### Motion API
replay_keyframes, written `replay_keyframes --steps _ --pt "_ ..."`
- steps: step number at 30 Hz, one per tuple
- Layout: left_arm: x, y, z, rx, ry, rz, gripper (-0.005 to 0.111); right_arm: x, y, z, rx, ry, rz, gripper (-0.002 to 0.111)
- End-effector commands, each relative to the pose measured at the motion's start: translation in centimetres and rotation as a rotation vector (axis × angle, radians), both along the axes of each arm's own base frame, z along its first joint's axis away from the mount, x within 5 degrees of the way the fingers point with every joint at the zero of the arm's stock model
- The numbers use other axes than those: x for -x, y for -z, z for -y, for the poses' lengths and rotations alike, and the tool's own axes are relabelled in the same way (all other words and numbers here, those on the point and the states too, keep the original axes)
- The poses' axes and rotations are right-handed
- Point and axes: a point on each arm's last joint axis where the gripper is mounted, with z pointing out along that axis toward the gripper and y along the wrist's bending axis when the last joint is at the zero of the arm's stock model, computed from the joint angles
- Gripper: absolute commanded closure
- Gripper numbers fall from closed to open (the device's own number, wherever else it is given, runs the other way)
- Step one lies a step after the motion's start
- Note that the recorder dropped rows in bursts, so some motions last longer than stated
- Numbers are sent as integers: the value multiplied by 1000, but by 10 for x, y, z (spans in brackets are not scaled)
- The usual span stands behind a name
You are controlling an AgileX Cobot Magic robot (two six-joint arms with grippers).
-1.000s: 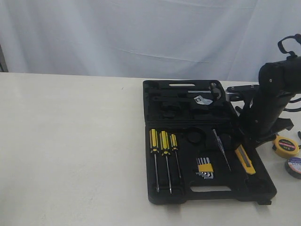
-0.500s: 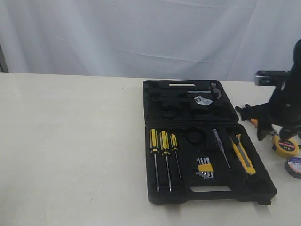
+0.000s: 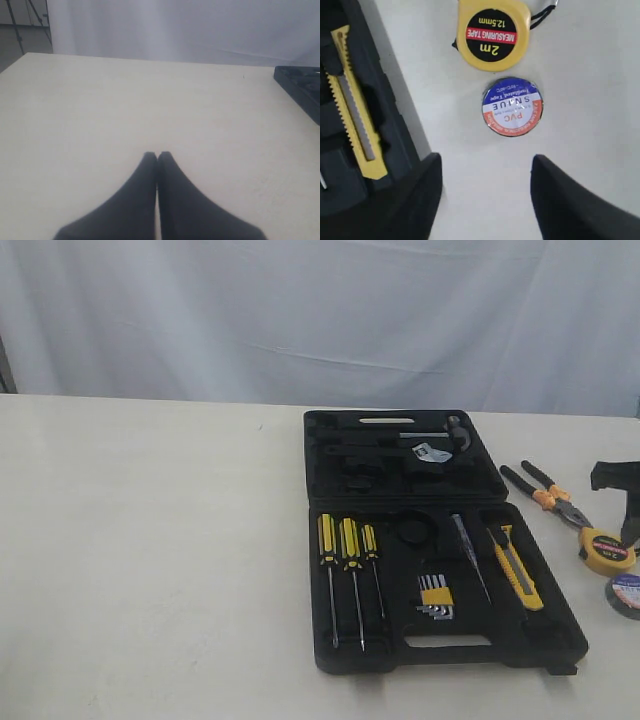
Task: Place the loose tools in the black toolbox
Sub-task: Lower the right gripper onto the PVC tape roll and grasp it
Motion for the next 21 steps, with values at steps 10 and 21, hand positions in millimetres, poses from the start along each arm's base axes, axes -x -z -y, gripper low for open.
replay_keyframes --steps 10,21 --pt "0 1 0 4 6 -1 107 -11 53 11 -13 37 -68 27" --pt "0 1 0 4 6 -1 107 -13 54 22 20 85 9 27"
